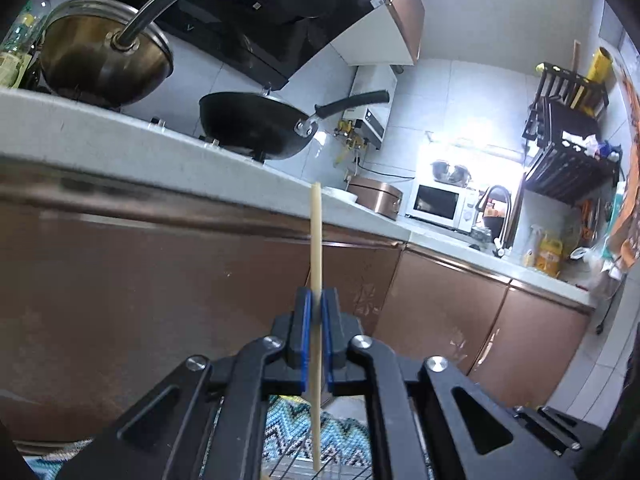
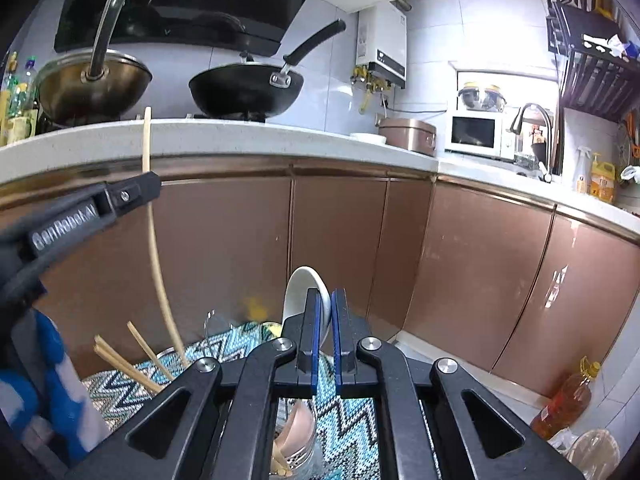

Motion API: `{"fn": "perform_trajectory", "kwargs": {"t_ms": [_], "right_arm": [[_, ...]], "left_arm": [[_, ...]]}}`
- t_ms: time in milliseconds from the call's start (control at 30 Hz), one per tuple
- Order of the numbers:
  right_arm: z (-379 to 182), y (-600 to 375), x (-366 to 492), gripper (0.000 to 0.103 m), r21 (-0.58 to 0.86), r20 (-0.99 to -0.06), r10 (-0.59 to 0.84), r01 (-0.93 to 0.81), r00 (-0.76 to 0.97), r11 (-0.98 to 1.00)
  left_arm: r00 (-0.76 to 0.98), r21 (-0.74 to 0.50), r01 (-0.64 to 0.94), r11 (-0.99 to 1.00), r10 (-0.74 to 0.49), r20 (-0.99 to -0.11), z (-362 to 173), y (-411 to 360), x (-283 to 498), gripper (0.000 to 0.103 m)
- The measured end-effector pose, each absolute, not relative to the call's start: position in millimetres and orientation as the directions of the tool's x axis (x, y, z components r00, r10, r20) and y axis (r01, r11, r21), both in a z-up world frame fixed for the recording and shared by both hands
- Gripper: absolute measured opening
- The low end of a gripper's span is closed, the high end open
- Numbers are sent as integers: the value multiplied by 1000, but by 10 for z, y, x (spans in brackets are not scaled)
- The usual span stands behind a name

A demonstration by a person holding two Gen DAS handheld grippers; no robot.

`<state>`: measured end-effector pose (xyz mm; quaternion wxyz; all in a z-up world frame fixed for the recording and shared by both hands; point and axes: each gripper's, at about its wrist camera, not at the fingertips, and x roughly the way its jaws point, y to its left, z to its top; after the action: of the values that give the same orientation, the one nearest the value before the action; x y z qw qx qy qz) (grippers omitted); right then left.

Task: Organize utensils
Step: 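Carry the spoon with the right tool into the holder while the left tool drops its chopstick in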

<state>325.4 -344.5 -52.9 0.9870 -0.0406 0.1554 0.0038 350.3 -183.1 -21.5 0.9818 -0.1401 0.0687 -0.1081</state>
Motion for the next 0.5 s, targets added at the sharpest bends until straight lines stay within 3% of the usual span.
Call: {"fn": "perform_trajectory", "kwargs": {"t_ms": [167,500], "right_arm": [[-611,-3444,3167,10,-71,-308,12,-35,951,997],[-284,-3400,2718,15,-92,-263,17,-42,965,995]], "left_arm": [[956,-295,219,930,-264,-123,-308,-1793,3447,34],[947,-282,215,935,-271,-175,155,-1098,2847,44]]}}
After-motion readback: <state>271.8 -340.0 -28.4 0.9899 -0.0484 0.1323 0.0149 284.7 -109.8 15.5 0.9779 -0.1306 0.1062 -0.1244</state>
